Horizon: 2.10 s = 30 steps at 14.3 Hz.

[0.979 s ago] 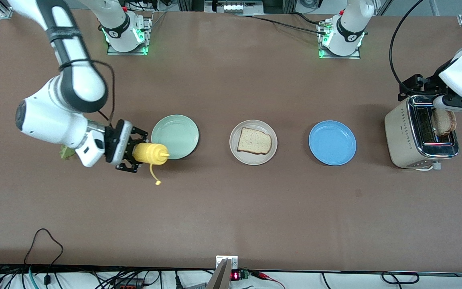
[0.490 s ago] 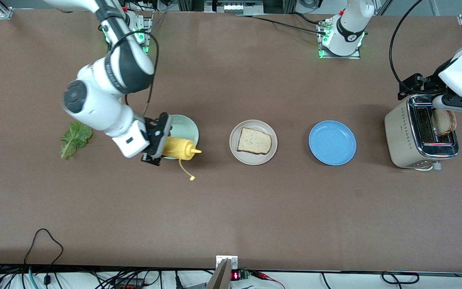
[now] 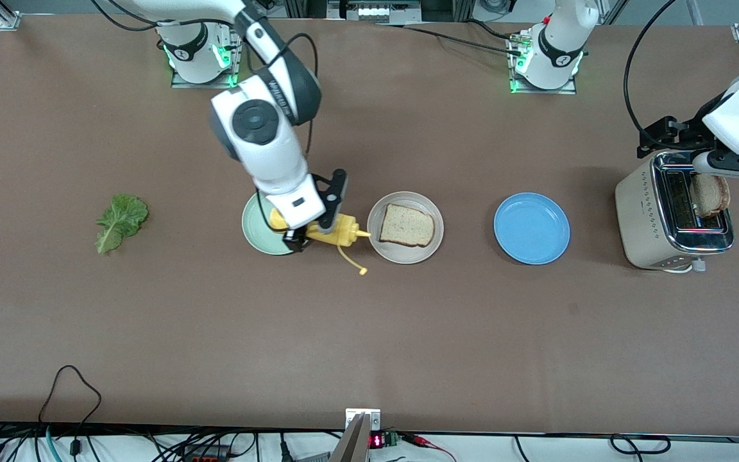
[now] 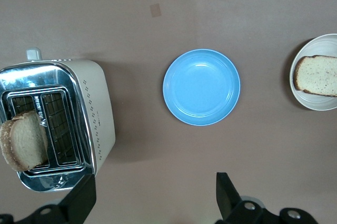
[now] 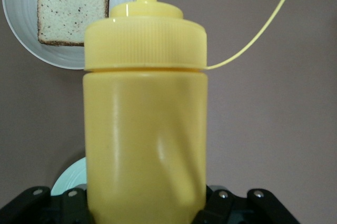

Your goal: Make sandwich in beige plate with both arms

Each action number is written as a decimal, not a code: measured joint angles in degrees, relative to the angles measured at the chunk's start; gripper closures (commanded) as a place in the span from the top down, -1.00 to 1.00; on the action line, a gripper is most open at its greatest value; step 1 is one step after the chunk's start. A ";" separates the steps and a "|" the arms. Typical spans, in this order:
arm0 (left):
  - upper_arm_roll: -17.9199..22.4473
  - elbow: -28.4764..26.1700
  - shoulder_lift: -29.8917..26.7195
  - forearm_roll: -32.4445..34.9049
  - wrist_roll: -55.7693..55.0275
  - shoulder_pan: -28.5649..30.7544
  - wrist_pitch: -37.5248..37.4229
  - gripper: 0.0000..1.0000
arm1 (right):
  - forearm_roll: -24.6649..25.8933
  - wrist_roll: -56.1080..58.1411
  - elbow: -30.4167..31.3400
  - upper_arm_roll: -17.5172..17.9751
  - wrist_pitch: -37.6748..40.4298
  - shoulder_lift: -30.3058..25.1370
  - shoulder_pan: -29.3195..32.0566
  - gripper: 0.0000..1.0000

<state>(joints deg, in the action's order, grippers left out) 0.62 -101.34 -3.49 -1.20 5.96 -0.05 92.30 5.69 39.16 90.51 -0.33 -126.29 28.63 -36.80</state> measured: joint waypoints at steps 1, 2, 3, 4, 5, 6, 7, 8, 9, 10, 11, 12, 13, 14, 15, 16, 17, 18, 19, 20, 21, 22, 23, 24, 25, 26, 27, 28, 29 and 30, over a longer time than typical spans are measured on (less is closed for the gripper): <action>0.05 0.00 0.01 0.00 0.00 0.13 0.00 1.00 | 2.52 -1.38 -1.05 0.01 0.72 1.21 -1.37 -0.51; 0.09 0.01 0.01 0.00 0.00 0.25 -0.01 1.00 | 5.09 -2.31 -2.34 -0.01 1.71 2.56 -2.82 -0.51; 0.11 0.01 0.02 0.00 0.00 0.31 -0.01 1.00 | 7.45 -3.06 -3.81 -0.02 2.80 4.03 -4.30 -0.51; 0.11 0.01 0.03 0.00 0.00 0.33 -0.01 1.00 | 9.45 -3.43 -5.15 -0.05 3.65 5.48 -5.55 -0.51; 0.11 0.01 0.03 0.00 0.00 0.33 -0.01 1.00 | 11.07 -3.55 -6.17 -0.07 4.13 6.80 -6.59 -0.51; 0.11 0.01 0.03 0.00 0.00 0.33 -0.01 1.00 | 12.47 -3.57 -6.83 -0.09 4.25 7.91 -7.44 -0.51; 0.11 0.01 0.04 0.00 0.00 0.33 -0.01 1.00 | 13.95 -3.63 -7.25 -0.14 4.30 8.84 -8.22 -0.51; 0.11 0.01 0.04 0.00 0.00 0.33 -0.01 1.00 | 15.39 -4.02 -7.47 -0.15 4.47 9.59 -8.96 -0.51; 0.11 0.01 0.05 0.00 0.00 0.33 -0.01 1.00 | 16.72 -4.86 -7.52 -0.17 4.94 10.26 -9.66 -0.51; 0.11 0.01 0.05 0.00 0.00 0.33 -0.01 1.00 | 18.08 -5.90 -7.56 -0.18 5.44 10.89 -10.36 -0.51; 0.11 0.01 0.05 0.00 0.00 0.34 -0.01 1.00 | 19.41 -7.14 -7.57 -0.19 5.65 11.54 -11.03 -0.51; 0.11 0.01 0.05 0.00 0.00 0.34 -0.01 1.00 | 20.42 -8.24 -7.60 -0.19 5.75 12.14 -11.64 -0.51; 0.11 0.01 0.05 0.00 0.00 0.34 -0.01 1.00 | 20.99 -9.02 -7.63 -0.21 5.80 12.64 -12.10 -0.51; 0.11 0.01 0.05 0.00 0.00 0.36 -0.01 1.00 | 21.28 -9.44 -7.67 -0.23 5.81 12.94 -12.31 -0.51; 0.11 0.01 0.05 0.00 0.00 0.37 -0.01 1.00 | 21.35 -9.54 -7.72 -0.25 5.83 13.03 -12.35 -0.51; 0.11 0.01 0.05 0.00 0.00 0.37 -0.01 1.00 | 21.35 -9.54 -7.79 -0.35 5.87 13.03 -12.35 -0.51; 0.11 0.02 0.05 -0.01 0.00 0.37 -0.01 1.00 | 21.35 -9.55 -7.93 -0.47 5.91 13.03 -12.34 -0.51; 0.11 0.02 0.05 -0.02 0.00 0.37 -0.01 1.00 | 21.35 -9.55 -8.07 -0.60 5.96 13.03 -12.35 -0.51; 0.11 0.02 0.05 -0.03 0.00 0.37 -0.01 1.00 | 21.35 -9.55 -8.18 -0.78 5.98 13.03 -12.35 -0.51; 0.11 0.02 0.05 -0.03 0.00 0.37 -0.01 1.00 | 21.35 -9.55 -8.38 -1.12 5.99 13.03 -12.35 -0.51; 0.11 0.02 0.05 -0.04 0.00 0.37 -0.01 1.00 | 21.33 -9.57 -8.71 -1.57 5.99 13.00 -12.29 -0.51; 0.11 0.02 0.05 -0.04 0.00 0.37 -0.01 1.00 | 21.04 -9.61 -9.12 -2.08 6.00 12.89 -12.15 -0.51; 0.11 0.02 0.05 -0.04 0.00 0.37 -0.01 1.00 | 20.13 -9.64 -9.53 -2.52 6.01 12.63 -11.84 -0.51; 0.10 0.02 0.05 -0.05 0.00 0.37 -0.01 1.00 | 18.70 -9.64 -9.86 -2.85 6.04 12.12 -11.13 -0.51; 0.10 0.03 0.05 -0.05 0.00 0.37 -0.01 1.00 | 17.22 -9.56 -10.20 -2.90 6.05 11.25 -9.82 -0.51; 0.10 0.05 0.05 -0.05 0.00 0.37 -0.01 1.00 | 15.67 -9.08 -10.34 -2.91 6.07 10.11 -8.42 -0.51; 0.09 0.09 0.05 -0.05 0.00 0.37 -0.01 1.00 | 13.50 -8.13 -10.37 -2.89 6.10 8.77 -7.06 -0.51; 0.09 0.14 0.05 -0.05 0.00 0.37 -0.01 1.00 | 10.90 -6.71 -10.38 -2.86 6.24 7.38 -5.85 -0.51; 0.09 0.18 0.05 -0.06 0.00 0.37 -0.01 1.00 | 8.14 -5.22 -10.36 -2.85 6.42 6.03 -4.76 -0.51; 0.09 0.25 0.05 -0.06 0.00 0.37 -0.01 1.00 | 5.30 -3.72 -10.35 -2.84 6.59 4.77 -3.71 -0.51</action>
<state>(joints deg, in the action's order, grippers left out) 0.71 -101.10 -3.44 -1.26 5.96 0.32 92.29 10.99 35.44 80.16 -3.18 -119.71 33.39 -40.51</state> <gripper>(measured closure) 0.000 0.537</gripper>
